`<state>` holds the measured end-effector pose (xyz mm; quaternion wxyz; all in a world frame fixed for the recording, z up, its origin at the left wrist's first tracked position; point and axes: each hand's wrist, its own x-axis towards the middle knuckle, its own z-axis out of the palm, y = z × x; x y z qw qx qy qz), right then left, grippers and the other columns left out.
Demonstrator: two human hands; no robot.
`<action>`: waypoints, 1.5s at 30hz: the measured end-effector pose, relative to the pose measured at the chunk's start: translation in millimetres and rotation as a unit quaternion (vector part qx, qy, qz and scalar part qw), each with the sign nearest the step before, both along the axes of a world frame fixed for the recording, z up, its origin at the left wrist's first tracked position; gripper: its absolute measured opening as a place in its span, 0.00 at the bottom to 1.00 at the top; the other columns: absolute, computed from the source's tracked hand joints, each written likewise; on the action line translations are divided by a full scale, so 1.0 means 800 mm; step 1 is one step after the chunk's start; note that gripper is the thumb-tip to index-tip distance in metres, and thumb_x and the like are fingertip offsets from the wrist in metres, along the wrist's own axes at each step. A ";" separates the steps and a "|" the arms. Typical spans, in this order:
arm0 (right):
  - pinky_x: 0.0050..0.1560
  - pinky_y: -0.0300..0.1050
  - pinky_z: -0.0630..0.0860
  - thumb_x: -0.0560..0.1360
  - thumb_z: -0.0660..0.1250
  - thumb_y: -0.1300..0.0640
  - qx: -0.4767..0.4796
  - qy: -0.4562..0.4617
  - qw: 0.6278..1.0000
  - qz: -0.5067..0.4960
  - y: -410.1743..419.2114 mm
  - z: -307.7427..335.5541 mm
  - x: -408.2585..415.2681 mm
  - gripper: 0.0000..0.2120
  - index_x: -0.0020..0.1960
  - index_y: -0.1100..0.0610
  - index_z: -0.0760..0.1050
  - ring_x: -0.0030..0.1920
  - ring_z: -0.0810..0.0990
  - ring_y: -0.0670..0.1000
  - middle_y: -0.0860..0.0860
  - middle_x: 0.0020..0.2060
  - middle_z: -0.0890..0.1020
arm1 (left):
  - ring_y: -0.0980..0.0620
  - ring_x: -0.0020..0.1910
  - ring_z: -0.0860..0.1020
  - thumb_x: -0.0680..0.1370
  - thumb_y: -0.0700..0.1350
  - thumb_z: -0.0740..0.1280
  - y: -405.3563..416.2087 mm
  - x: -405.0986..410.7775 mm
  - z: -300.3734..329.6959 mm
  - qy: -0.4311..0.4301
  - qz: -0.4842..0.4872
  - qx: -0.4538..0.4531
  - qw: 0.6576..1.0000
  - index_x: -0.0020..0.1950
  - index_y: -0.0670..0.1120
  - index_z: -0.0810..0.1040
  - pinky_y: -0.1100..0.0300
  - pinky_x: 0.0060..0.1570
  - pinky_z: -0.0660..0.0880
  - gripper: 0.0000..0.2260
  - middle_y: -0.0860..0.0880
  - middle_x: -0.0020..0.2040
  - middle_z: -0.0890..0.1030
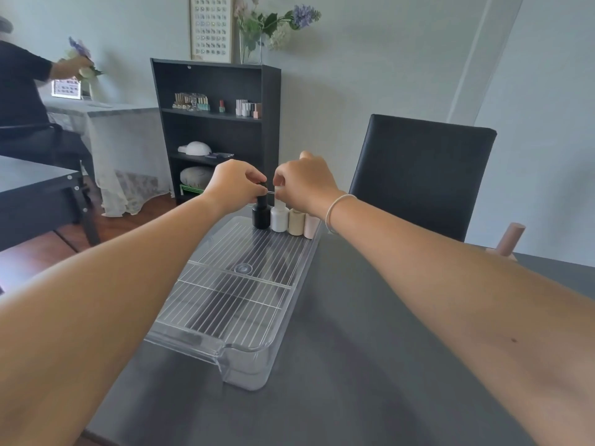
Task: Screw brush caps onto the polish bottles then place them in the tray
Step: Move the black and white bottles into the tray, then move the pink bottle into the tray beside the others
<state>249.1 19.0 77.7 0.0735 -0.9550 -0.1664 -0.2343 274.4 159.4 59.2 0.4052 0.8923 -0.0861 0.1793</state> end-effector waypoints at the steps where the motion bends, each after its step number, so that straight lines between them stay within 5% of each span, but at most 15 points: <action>1: 0.50 0.46 0.68 0.75 0.62 0.56 -0.001 -0.003 1.000 -0.002 0.000 0.000 0.001 0.10 0.53 0.53 0.79 0.57 0.71 0.59 0.58 0.53 0.78 | 0.54 0.40 0.79 0.71 0.39 0.70 -0.001 0.001 0.000 -0.002 0.000 0.001 1.000 0.52 0.43 0.81 0.63 0.41 0.74 0.09 0.48 0.43 0.80; 18: 0.51 0.44 0.66 0.76 0.62 0.51 0.054 -0.056 0.996 0.038 -0.023 0.016 -0.018 0.14 0.57 0.56 0.76 0.54 0.73 0.54 0.53 0.51 0.82 | 0.54 0.43 0.77 0.74 0.43 0.67 -0.004 -0.013 0.015 -0.053 0.013 -0.006 0.999 0.54 0.48 0.78 0.58 0.47 0.76 0.09 0.50 0.47 0.79; 27: 0.51 0.44 0.70 0.74 0.64 0.51 0.201 -0.136 0.970 0.031 -0.168 0.018 -0.122 0.11 0.54 0.54 0.78 0.46 0.71 0.44 0.49 0.50 0.83 | 0.59 0.37 0.76 0.76 0.44 0.64 -0.095 -0.071 0.070 -0.163 -0.078 -0.027 0.983 0.53 0.49 0.78 0.74 0.33 0.73 0.07 0.57 0.41 0.77; 31: 0.51 0.43 0.68 0.73 0.66 0.53 0.237 -0.151 0.958 -0.048 -0.256 -0.020 -0.179 0.08 0.51 0.52 0.78 0.44 0.71 0.45 0.47 0.49 0.82 | 0.59 0.38 0.77 0.76 0.44 0.64 -0.169 -0.105 0.074 -0.160 -0.148 -0.032 0.975 0.51 0.50 0.78 0.71 0.40 0.74 0.06 0.54 0.43 0.78; 39: 0.64 0.48 0.65 0.74 0.63 0.45 0.189 0.035 0.958 -0.211 -0.383 -0.089 -0.234 0.19 0.62 0.51 0.72 0.63 0.71 0.52 0.47 0.63 0.76 | 0.58 0.45 0.74 0.74 0.49 0.66 -0.308 -0.139 0.029 -0.053 -0.242 0.028 0.969 0.58 0.54 0.75 0.69 0.38 0.68 0.13 0.53 0.53 0.76; 45: 0.66 0.50 0.61 0.73 0.60 0.40 0.142 0.115 0.955 -0.234 -0.392 -0.096 -0.220 0.22 0.64 0.49 0.69 0.66 0.67 0.53 0.48 0.66 0.72 | 0.54 0.49 0.73 0.72 0.49 0.68 -0.352 -0.145 -0.002 0.004 -0.256 0.043 0.966 0.66 0.54 0.69 0.63 0.46 0.66 0.22 0.52 0.58 0.72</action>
